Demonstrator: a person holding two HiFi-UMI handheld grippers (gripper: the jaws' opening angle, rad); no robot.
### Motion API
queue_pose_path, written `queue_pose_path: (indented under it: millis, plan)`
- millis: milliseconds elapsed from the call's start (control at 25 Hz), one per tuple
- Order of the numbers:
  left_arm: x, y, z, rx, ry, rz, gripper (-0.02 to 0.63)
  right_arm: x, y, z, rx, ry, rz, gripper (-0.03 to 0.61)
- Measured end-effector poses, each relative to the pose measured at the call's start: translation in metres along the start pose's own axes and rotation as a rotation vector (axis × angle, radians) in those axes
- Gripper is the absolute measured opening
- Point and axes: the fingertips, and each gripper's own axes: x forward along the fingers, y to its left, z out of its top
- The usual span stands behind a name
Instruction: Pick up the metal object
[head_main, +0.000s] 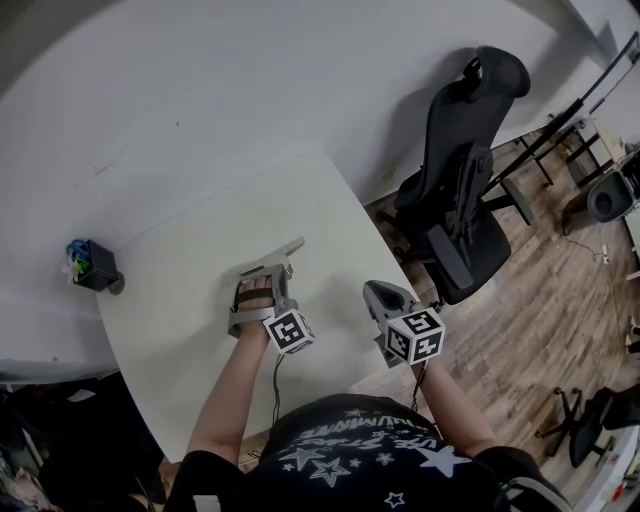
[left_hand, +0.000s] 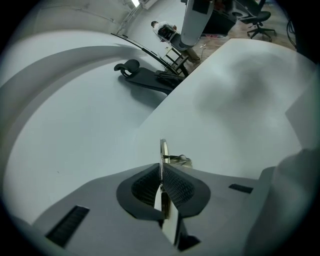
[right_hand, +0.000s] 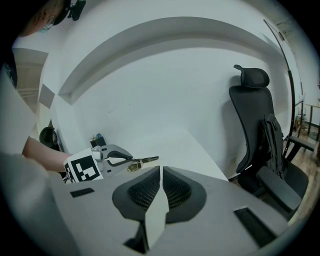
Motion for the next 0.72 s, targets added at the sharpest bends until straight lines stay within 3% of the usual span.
queue_pose_path:
  millis: [520,720]
  plan:
    - [-0.040,0.031,0.014,-0.146,-0.060,0.036,0.028,-0.014,0.007,0.005,-0.019,-0.032,0.035,0.049]
    - [-0.069,0.047,0.017,-0.281,-0.056,0.059,0.028,-0.030,0.011,0.010,-0.016,-0.066,0.061,0.049]
